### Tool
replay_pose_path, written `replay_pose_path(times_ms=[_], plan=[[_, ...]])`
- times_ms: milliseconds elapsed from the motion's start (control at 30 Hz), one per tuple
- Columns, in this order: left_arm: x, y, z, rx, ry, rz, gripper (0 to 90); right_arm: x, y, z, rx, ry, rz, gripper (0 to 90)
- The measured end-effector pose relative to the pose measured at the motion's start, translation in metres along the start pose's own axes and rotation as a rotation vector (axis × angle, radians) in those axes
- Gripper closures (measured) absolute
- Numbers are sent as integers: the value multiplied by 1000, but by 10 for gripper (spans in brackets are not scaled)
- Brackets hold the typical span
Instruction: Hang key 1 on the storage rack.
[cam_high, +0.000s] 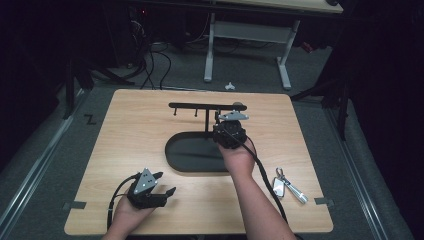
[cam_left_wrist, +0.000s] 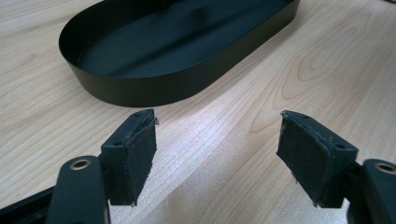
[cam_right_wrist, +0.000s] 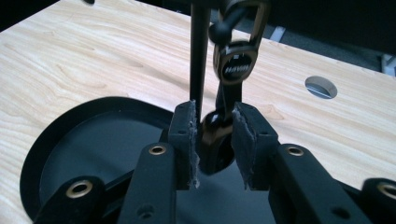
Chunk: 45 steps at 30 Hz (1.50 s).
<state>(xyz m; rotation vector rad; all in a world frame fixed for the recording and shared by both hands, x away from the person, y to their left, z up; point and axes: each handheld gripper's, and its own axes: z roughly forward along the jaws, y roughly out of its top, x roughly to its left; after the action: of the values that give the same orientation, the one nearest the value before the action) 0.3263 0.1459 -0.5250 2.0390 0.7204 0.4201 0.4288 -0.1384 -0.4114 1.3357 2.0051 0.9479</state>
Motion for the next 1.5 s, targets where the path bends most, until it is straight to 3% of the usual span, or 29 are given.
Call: replay_pose_path(times_ms=[633,1000,1300,1500], plan=[[-3,1,3,8,-1,10,284,-15,-54,-29,-33,35,22,656],[-3,2,2,4,-12,-6,287,-25,-86,-48,-62,46,-3,627],[-3,1,2,4,-15,-15,289,-40,-111,-66,-84,61,15,617],[-3,0,2,2,-22,-33,290,-52,-131,-77,-65,61,22,613]])
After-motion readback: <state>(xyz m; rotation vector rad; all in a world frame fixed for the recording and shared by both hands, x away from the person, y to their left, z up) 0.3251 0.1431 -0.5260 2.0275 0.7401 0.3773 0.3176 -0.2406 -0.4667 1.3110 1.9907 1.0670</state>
